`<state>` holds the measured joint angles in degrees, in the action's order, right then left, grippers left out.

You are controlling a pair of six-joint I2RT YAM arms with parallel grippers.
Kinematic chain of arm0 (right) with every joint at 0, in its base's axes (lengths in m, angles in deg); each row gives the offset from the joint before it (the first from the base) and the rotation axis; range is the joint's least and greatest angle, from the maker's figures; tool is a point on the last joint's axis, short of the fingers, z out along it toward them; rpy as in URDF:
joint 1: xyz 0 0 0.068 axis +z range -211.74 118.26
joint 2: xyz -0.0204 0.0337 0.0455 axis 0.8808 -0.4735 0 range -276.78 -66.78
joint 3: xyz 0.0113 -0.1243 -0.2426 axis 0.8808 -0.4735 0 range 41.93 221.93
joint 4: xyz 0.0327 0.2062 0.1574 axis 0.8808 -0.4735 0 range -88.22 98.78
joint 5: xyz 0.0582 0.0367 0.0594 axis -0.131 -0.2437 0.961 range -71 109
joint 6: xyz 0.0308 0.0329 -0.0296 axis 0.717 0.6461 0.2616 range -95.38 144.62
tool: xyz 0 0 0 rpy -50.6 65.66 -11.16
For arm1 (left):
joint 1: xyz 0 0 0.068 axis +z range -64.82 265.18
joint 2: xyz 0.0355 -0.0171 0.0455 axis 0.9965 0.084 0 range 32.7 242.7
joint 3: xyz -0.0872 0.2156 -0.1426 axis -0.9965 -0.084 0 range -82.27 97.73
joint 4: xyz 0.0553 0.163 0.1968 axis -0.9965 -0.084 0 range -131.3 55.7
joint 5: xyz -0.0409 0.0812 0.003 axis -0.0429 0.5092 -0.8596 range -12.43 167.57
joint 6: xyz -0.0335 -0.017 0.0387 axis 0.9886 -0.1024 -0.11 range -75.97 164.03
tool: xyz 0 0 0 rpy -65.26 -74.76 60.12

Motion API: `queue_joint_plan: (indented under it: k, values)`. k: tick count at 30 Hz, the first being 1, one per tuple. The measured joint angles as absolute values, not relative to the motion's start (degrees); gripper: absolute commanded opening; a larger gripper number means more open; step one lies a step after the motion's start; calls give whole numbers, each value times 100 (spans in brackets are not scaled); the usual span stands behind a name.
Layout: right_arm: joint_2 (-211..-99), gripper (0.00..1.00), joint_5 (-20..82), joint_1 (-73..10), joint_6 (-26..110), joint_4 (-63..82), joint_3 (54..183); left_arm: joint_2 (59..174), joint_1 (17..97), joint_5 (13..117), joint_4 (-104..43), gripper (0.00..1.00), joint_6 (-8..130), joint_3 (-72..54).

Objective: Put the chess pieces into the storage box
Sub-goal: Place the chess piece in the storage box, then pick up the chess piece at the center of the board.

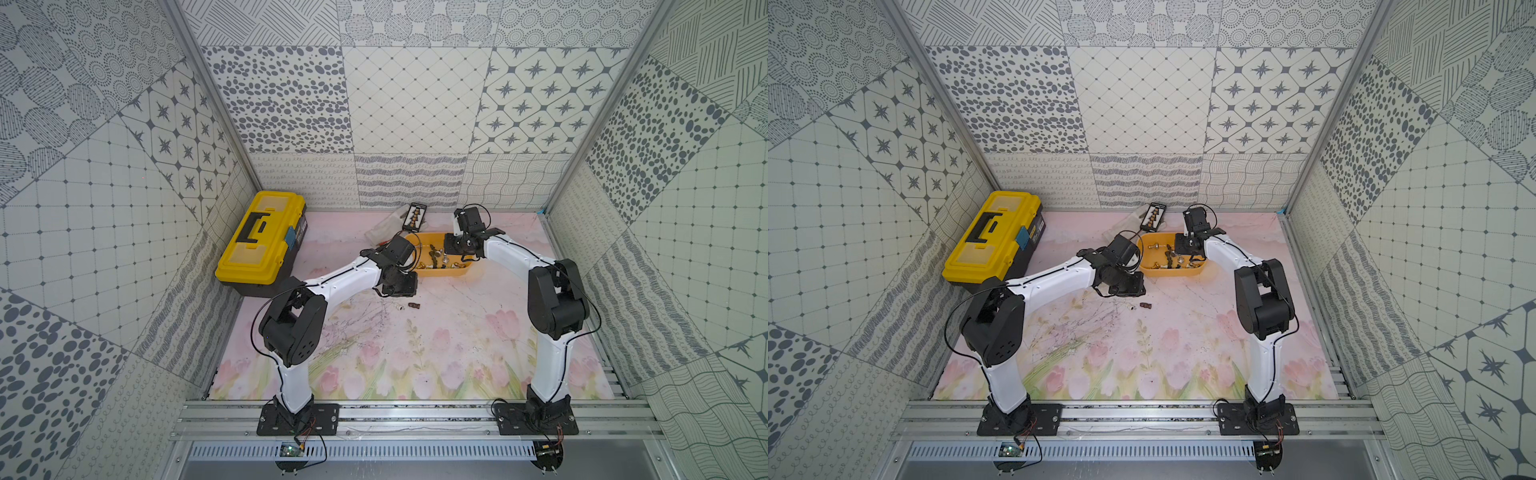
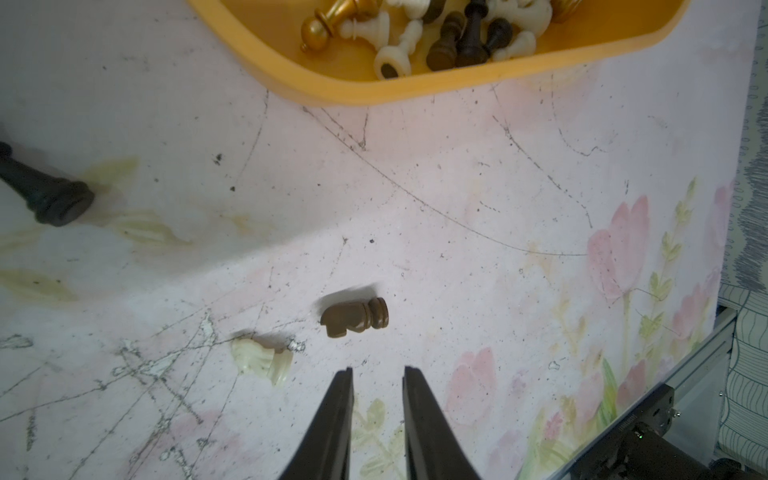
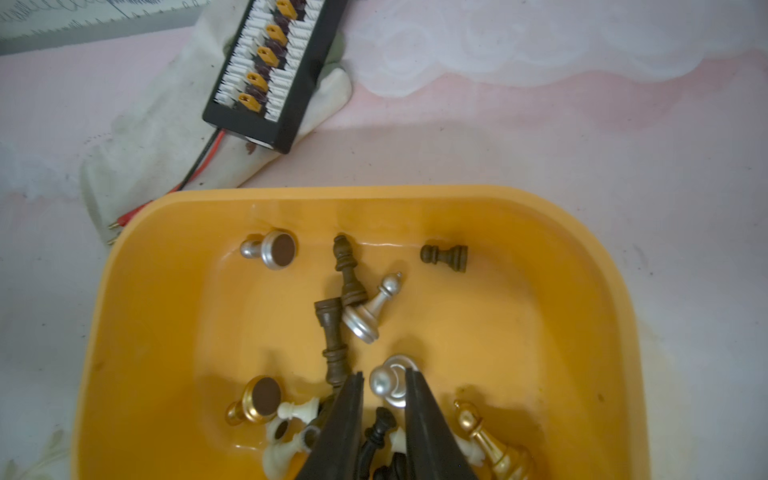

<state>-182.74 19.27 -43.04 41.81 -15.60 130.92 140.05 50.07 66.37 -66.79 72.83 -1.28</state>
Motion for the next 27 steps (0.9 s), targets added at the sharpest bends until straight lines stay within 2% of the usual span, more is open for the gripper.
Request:
queue_joint_plan:
  k: [12, 17, 21, 27]
  values:
    - [-18132, 31, 1978, -4424, 4210, -1632, 13046, 14160, 5005, 6731, -6871, 29, 7283, 154]
    - [-17087, 33, 2190, -4404, 4264, -1586, 12408, 14261, 4987, 6740, -6958, 31, 7259, 283]
    - [-15887, 42, 2305, -4376, 4343, -1437, 11610, 14418, 4933, 6781, -7017, 34, 7147, 381]
    - [-14716, 47, 2347, -4371, 4376, -1431, 10607, 14683, 4898, 6827, -7127, 37, 6673, 528]
